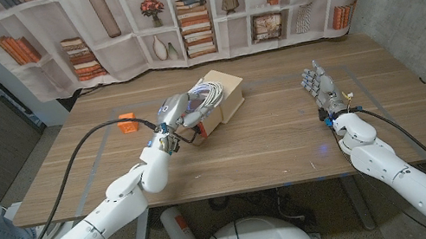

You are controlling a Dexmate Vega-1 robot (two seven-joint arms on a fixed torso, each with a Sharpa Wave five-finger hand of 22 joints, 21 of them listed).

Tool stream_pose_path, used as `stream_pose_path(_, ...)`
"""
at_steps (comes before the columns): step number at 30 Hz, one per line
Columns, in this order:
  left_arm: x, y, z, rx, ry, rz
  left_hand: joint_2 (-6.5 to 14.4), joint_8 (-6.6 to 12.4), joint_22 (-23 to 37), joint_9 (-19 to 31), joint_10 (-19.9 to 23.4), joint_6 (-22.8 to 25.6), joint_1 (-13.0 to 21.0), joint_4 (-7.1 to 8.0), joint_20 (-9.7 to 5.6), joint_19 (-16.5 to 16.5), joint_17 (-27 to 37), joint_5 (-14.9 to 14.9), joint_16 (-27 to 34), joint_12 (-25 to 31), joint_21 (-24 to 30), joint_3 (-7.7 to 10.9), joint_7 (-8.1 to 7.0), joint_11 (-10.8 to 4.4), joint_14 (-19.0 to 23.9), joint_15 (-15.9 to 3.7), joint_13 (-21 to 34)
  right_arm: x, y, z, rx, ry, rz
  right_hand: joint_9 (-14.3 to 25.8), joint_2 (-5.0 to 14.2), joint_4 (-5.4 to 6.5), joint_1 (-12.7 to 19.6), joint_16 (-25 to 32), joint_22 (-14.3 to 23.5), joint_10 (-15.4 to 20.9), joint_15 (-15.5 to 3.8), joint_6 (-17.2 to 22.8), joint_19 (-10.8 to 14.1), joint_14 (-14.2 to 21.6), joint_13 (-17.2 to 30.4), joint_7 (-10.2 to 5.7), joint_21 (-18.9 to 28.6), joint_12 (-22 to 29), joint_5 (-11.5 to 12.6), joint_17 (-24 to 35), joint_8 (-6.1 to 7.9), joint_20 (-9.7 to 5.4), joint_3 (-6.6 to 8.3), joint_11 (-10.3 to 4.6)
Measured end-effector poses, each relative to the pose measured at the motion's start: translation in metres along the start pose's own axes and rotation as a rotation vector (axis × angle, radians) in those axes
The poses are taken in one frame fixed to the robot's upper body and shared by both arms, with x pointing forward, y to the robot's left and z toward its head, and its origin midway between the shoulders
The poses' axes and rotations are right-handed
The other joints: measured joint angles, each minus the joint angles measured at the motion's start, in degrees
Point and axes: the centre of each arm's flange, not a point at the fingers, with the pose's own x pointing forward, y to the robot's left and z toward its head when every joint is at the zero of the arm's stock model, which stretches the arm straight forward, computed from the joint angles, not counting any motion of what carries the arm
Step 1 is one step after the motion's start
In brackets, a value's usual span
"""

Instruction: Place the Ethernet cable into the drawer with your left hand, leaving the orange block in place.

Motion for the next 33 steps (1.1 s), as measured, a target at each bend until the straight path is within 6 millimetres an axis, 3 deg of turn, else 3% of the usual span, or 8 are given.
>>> stream_pose_path(9, -0.0019, 0.0003, -0.0014, -0.013, 0.007, -0.005, -0.46, -0.77, 0.00, 0.00, -5.07, -3.74, -3.03, 1.40, 2.13, -3.57, 0.00, 1.27, -0.25, -0.39, -1.66, -1.25, 0.50, 0.99, -5.50, 0.59, 0.00, -0.0002, 0.0020, -0.0016, 0.000, 0.005, 0.006, 0.00, 0.00, 0.16, 0.00, 0.00, 0.00, 0.00, 0.00, 0.00, 0.00, 0.00, 0.00, 0.00, 0.00, 0.00, 0.00, 0.00, 0.00, 0.00, -0.16, 0.00)
stream_pose_path(19, -0.0013, -0.0003, -0.0031, -0.016, 0.021, -0.022, -0.41, -1.60, 0.21, 0.15, -9.90, -8.42, -4.48, 2.35, 3.26, -6.96, -0.01, 2.26, -0.45, -0.38, -3.32, -1.74, 0.81, 1.72, -9.88, 1.10, 0.00, 0.0022, 0.0039, -0.0007, -0.001, 0.004, 0.010, 0.00, 0.02, 0.16, 0.02, 0.00, 0.00, 0.00, 0.00, 0.00, -0.01, 0.00, 0.00, 0.00, 0.00, 0.00, 0.00, 0.00, 0.00, 0.00, -0.16, 0.00)
stream_pose_path(33, 0.0023, 0.0017, -0.0046, -0.032, 0.030, -0.036, -0.44, -1.82, 0.26, 0.15, -14.76, -13.51, -5.46, 2.90, 4.18, -9.30, -0.01, 3.31, -0.45, -0.38, -4.72, -2.29, 1.02, 2.00, -13.55, 1.19, 0.00, 0.0030, 0.0047, -0.0008, -0.002, 0.005, 0.007, 0.00, 0.30, 0.16, 0.30, 0.00, 0.00, -0.01, -0.01, 0.20, -0.01, -0.01, 0.00, -0.20, 0.00, 0.00, 0.00, 0.00, 0.00, 0.00, -0.16, 0.00)
